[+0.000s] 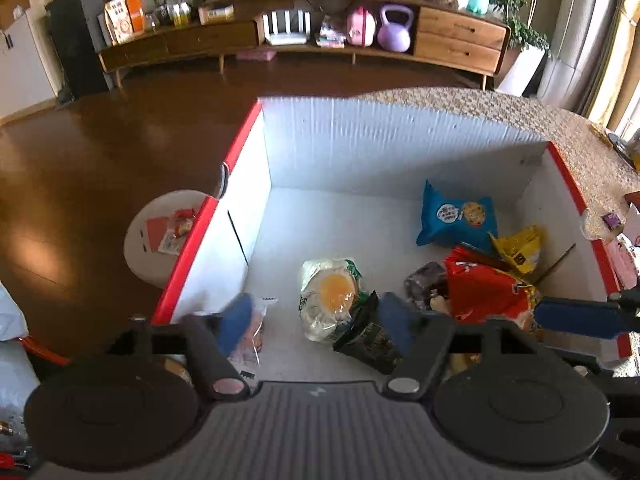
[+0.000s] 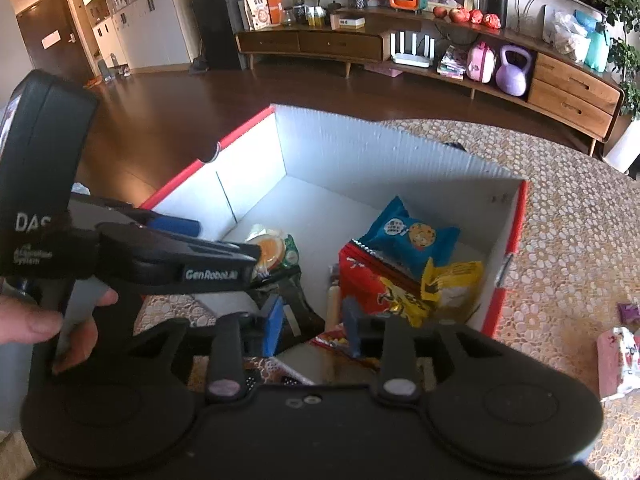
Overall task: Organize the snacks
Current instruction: 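Withdraw both tools from the box toward the table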
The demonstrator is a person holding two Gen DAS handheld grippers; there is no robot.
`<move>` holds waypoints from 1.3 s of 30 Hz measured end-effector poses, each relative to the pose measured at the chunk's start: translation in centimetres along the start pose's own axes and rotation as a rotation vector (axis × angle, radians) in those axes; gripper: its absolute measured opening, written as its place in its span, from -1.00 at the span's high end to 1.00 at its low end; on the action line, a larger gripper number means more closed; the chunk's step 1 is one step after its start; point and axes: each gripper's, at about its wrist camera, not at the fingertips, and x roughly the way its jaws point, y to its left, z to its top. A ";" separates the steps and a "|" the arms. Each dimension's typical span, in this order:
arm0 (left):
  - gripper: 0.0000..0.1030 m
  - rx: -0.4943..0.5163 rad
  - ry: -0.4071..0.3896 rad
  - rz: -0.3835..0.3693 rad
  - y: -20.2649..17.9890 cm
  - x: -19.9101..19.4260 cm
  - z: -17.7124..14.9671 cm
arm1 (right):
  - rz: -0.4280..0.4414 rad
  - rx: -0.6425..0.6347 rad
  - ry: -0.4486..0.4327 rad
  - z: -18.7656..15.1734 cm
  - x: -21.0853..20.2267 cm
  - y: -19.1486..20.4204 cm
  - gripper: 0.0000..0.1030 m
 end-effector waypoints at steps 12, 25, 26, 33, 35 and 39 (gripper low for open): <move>-0.46 -0.033 -0.106 -0.026 -0.3 -5.5 -0.9 | 0.030 -0.005 -0.077 -0.8 -5.1 -0.2 -0.36; -0.50 -0.023 -0.215 -0.096 -2.6 -11.6 -2.9 | 0.043 0.008 -0.164 -3.1 -11.2 -0.6 -0.60; -0.59 -0.019 -0.224 -0.104 -3.0 -12.1 -3.0 | 0.043 0.008 -0.173 -3.4 -11.7 -0.8 -0.62; -0.63 0.008 -0.280 -0.139 -6.0 -14.1 -3.7 | 0.030 0.021 -0.218 -5.8 -15.0 -2.9 -0.74; -0.63 0.009 -0.304 -0.142 -7.1 -14.4 -4.1 | 0.021 0.044 -0.225 -6.5 -15.6 -3.9 -0.77; -0.72 0.036 -0.330 -0.160 -9.6 -14.7 -4.6 | -0.004 0.089 -0.242 -7.9 -16.7 -6.1 -0.83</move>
